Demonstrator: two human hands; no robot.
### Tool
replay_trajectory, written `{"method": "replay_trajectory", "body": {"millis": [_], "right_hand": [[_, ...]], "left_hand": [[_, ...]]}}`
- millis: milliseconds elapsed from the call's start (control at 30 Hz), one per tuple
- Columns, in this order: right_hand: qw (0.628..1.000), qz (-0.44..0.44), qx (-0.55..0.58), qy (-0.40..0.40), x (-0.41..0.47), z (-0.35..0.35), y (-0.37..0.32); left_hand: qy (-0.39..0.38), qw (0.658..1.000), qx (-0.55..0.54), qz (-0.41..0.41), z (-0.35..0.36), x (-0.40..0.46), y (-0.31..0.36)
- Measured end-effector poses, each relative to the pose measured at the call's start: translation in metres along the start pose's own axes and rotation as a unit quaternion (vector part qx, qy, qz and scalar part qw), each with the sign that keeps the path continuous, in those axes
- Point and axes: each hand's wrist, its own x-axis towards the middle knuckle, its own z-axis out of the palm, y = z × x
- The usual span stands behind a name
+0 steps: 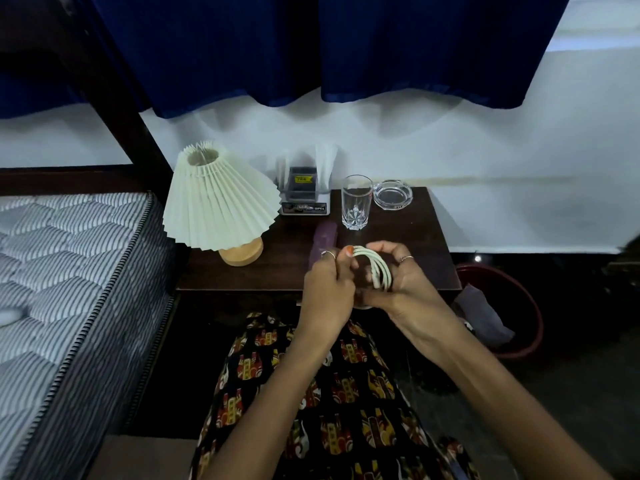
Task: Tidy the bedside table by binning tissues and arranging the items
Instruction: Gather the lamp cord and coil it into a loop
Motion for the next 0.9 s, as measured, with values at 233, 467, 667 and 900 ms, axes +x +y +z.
{"method": "replay_trajectory", "body": {"millis": [233,467,667,900], "right_hand": [[0.969,-0.082,-0.229,0.030,0.013,-0.015,0.015],[0.958,-0.056,-0.280,-0.024,0.028,-0.047,0.022],[0.952,-0.047,-0.301,-0.035,0.054,-0.068,0.032],[0.992,0.001,-0.105,0.068,0.086,-0.083,0.054]], "left_hand": [[-0.020,1.000,0.000,-0.024,0.006,0.019,-0.014],[-0.133,0.981,-0.106,-0.097,0.012,0.041,-0.028],[-0.174,0.964,-0.137,-0.149,0.027,0.068,-0.055],[-0.192,0.948,-0.167,-0.190,0.053,0.096,-0.080]]}}
